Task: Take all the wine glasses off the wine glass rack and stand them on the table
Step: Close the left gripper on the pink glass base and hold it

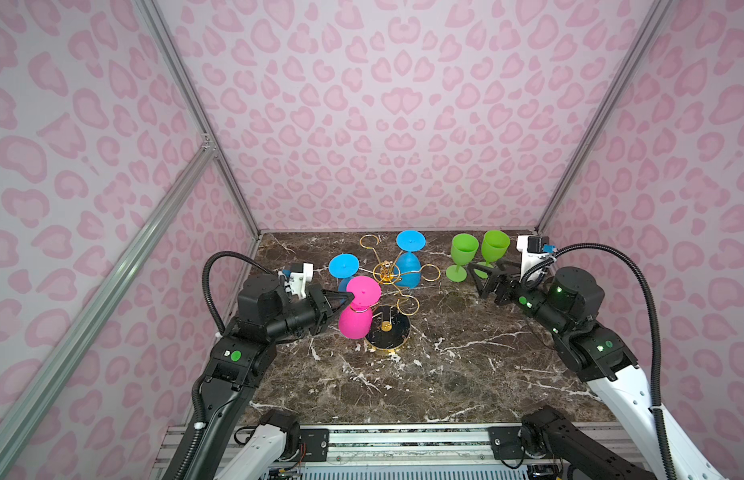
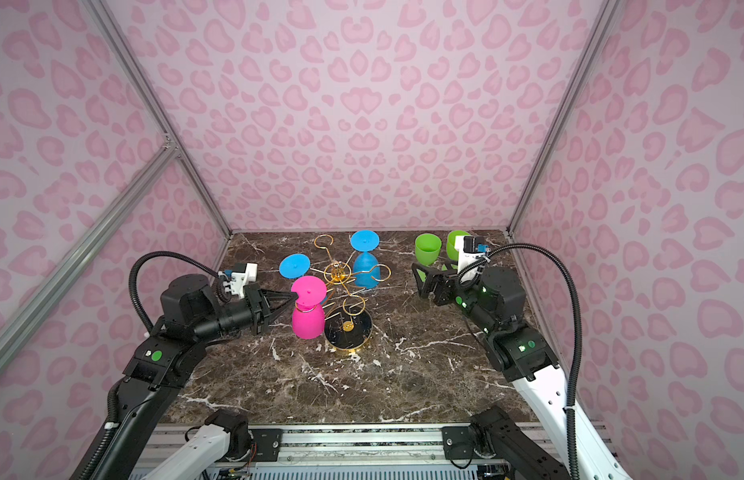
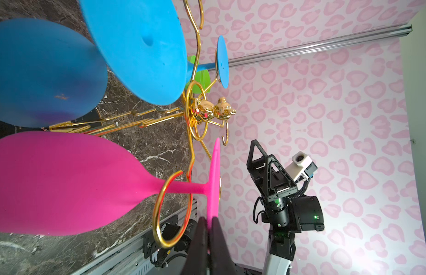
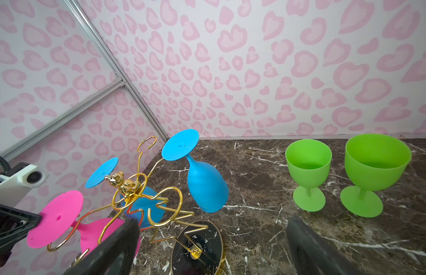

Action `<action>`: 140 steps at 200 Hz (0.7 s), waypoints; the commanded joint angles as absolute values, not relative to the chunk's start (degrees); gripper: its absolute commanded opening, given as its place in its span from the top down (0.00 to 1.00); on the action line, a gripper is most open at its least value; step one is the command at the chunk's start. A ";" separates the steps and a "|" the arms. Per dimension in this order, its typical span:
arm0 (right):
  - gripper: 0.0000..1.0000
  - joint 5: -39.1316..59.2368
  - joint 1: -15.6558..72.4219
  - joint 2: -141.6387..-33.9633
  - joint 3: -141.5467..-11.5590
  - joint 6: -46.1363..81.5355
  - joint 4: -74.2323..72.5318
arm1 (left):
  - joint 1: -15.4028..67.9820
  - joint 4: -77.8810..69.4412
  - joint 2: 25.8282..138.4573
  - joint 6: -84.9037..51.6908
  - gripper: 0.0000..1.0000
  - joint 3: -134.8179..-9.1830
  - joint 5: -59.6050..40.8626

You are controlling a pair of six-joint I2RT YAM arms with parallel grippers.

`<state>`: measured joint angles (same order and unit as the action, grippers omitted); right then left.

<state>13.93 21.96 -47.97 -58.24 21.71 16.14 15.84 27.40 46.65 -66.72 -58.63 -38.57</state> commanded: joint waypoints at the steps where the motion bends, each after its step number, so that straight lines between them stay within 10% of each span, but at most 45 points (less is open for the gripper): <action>1: 0.02 13.61 21.96 -47.88 -57.92 21.22 15.53 | 15.78 25.62 47.32 -65.25 0.97 -60.09 -38.47; 140: 0.02 13.18 21.88 -47.73 -56.87 21.08 15.22 | 15.73 32.88 51.54 -62.75 0.97 -65.10 -37.02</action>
